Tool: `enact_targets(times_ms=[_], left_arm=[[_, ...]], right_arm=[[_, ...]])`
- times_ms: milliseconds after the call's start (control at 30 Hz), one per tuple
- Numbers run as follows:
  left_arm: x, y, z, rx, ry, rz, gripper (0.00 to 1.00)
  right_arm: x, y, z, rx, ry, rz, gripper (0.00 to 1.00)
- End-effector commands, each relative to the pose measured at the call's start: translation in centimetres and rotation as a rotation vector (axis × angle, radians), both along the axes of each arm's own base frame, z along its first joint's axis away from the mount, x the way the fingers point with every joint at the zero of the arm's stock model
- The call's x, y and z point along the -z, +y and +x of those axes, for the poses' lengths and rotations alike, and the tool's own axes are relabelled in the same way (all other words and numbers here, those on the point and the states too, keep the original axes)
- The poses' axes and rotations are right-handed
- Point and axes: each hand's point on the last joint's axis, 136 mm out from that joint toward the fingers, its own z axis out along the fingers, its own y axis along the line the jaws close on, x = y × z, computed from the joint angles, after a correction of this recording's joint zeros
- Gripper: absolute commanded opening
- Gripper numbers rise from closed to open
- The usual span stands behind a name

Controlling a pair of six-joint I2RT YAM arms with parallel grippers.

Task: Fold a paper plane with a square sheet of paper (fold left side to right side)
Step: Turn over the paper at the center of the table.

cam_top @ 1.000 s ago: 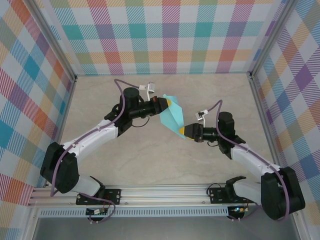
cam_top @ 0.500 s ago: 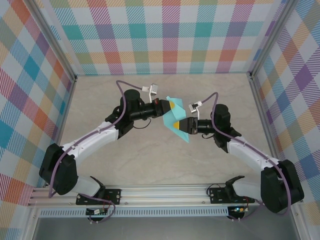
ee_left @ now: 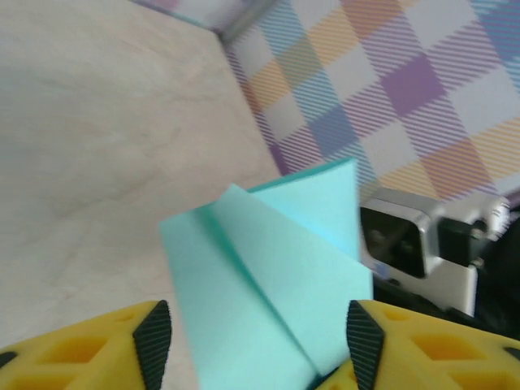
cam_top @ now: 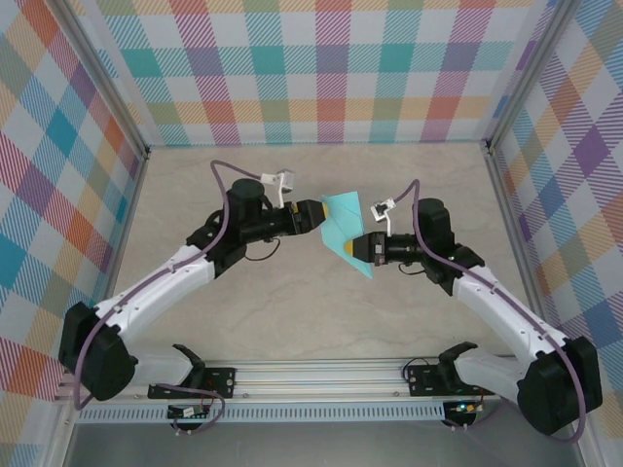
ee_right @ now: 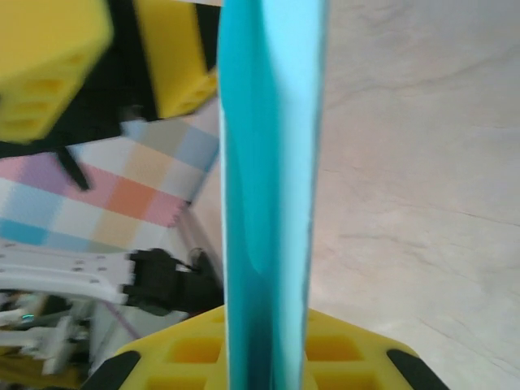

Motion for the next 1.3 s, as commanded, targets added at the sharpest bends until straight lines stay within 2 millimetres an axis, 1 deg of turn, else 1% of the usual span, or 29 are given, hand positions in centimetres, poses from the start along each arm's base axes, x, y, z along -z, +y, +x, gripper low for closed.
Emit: enact_targets(times_ms=[0, 100, 133, 200, 300, 367, 400, 433, 500, 633, 700, 833, 900, 967, 1033, 1100, 1200, 1267], left_arm=[[0.9, 6.1, 0.3, -0.232, -0.066, 0.253, 0.64], [1.1, 11.1, 0.0, -0.434, -0.094, 0.351, 0.65], [1.0, 12.4, -0.3, -0.487, -0.102, 0.360, 0.65], [0.6, 15.2, -0.9, -0.607, -0.125, 0.363, 0.65], [0.2, 18.1, -1.9, -0.724, -0.146, 0.357, 0.65], [0.0, 19.5, -2.5, -0.778, -0.153, 0.362, 0.66], [-0.2, 20.1, -2.8, -0.802, -0.156, 0.367, 0.66], [-0.3, 20.7, -3.1, -0.822, -0.157, 0.371, 0.66], [-0.4, 21.2, -3.4, -0.836, -0.162, 0.373, 0.67], [-0.3, 21.5, -3.7, -0.844, -0.161, 0.381, 0.67], [-0.1, 21.6, -3.6, -0.845, -0.158, 0.386, 0.68], [0.2, 21.5, -3.5, -0.841, -0.153, 0.398, 0.68], [0.3, 21.4, -3.5, -0.839, -0.149, 0.403, 0.68], [0.5, 21.3, -3.4, -0.836, -0.144, 0.407, 0.69], [0.8, 21.1, -3.3, -0.828, -0.138, 0.411, 0.70], [1.1, 20.8, -3.1, -0.817, -0.131, 0.414, 0.71], [1.8, 20.1, -2.6, -0.797, -0.111, 0.411, 0.75], [2.5, 19.4, -2.1, -0.767, -0.085, 0.406, 0.77]], right_arm=[[3.8, -3.0, -0.4, 0.059, -0.079, -0.386, 0.15], [5.9, -5.0, 0.3, 0.119, -0.158, -0.712, 0.15], [6.4, -5.3, 0.3, 0.120, -0.183, -0.800, 0.15], [7.2, -6.1, 1.0, 0.142, -0.249, -1.006, 0.14], [8.0, -6.5, 2.0, 0.152, -0.338, -1.278, 0.14], [8.5, -6.5, 2.7, 0.157, -0.400, -1.453, 0.14], [8.5, -6.5, 3.0, 0.162, -0.424, -1.514, 0.14], [9.0, -6.3, 3.3, 0.156, -0.443, -1.581, 0.15], [9.8, -5.8, 3.7, 0.142, -0.466, -1.671, 0.15], [12.7, -4.4, 4.1, 0.084, -0.479, -1.798, 0.16], [14.0, -4.0, 4.2, 0.065, -0.476, -1.846, 0.16], [16.8, -3.3, 4.0, 0.021, -0.462, -1.917, 0.17], [17.8, -3.2, 3.6, -0.002, -0.459, -1.939, 0.18], [18.3, -3.2, 3.3, -0.017, -0.454, -1.958, 0.21], [18.5, -3.1, 2.9, -0.029, -0.455, -1.961, 0.27], [18.6, -2.8, 2.2, -0.048, -0.441, -1.930, 0.38], [18.5, -2.0, 0.9, -0.067, -0.393, -1.809, 0.52], [17.9, -1.4, -0.1, -0.069, -0.353, -1.699, 0.60]])
